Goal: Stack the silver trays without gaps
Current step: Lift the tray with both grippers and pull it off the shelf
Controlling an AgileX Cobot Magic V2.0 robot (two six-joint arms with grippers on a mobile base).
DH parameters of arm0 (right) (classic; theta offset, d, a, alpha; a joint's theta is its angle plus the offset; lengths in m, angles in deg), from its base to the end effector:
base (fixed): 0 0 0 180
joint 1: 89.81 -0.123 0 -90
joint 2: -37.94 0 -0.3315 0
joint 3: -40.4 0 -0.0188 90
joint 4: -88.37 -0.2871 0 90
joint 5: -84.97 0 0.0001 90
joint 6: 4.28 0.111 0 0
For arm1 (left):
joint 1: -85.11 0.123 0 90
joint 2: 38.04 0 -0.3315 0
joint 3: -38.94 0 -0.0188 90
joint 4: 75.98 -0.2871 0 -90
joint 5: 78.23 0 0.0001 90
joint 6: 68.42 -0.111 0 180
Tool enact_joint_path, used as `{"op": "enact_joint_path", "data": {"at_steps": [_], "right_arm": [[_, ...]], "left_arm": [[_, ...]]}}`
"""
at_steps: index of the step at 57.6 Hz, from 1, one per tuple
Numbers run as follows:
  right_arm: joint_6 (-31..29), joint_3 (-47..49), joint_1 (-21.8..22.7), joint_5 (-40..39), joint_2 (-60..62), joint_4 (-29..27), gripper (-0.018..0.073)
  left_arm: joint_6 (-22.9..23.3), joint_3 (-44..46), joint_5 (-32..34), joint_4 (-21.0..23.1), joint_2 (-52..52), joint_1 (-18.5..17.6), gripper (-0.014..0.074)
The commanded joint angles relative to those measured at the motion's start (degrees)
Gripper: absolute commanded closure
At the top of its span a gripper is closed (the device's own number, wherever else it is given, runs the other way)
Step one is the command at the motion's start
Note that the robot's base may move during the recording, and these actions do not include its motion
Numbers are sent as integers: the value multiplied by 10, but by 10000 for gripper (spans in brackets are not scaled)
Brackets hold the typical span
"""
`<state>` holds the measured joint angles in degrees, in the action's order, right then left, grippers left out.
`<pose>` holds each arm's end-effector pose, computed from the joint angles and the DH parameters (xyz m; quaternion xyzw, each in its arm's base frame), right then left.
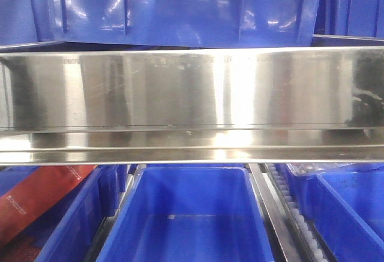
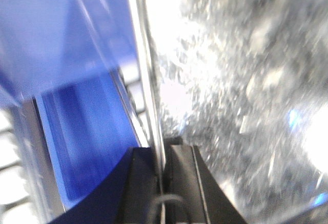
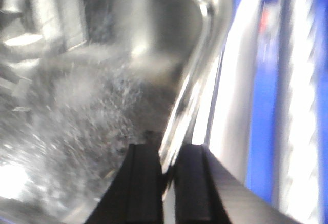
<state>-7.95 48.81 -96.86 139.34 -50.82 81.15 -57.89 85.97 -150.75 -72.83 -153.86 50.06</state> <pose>0.3473 0.0544 0.4436 -0.0720 0.9184 0.0727 0.3822 0.3851 -0.2773 0.4562 0.2012 0.9215 -0.1536 0.2946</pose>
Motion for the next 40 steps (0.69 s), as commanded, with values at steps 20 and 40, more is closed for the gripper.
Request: {"op": "enact_joint_path", "data": {"at_steps": [20, 40], "right_arm": [[-19, 59, -5, -184, 10, -13, 640], [-19, 59, -5, -219, 10, -13, 640]], "left_arm": [[-8, 7, 161, -77, 37, -6, 614], [-8, 7, 213, -85, 37, -6, 614]]}}
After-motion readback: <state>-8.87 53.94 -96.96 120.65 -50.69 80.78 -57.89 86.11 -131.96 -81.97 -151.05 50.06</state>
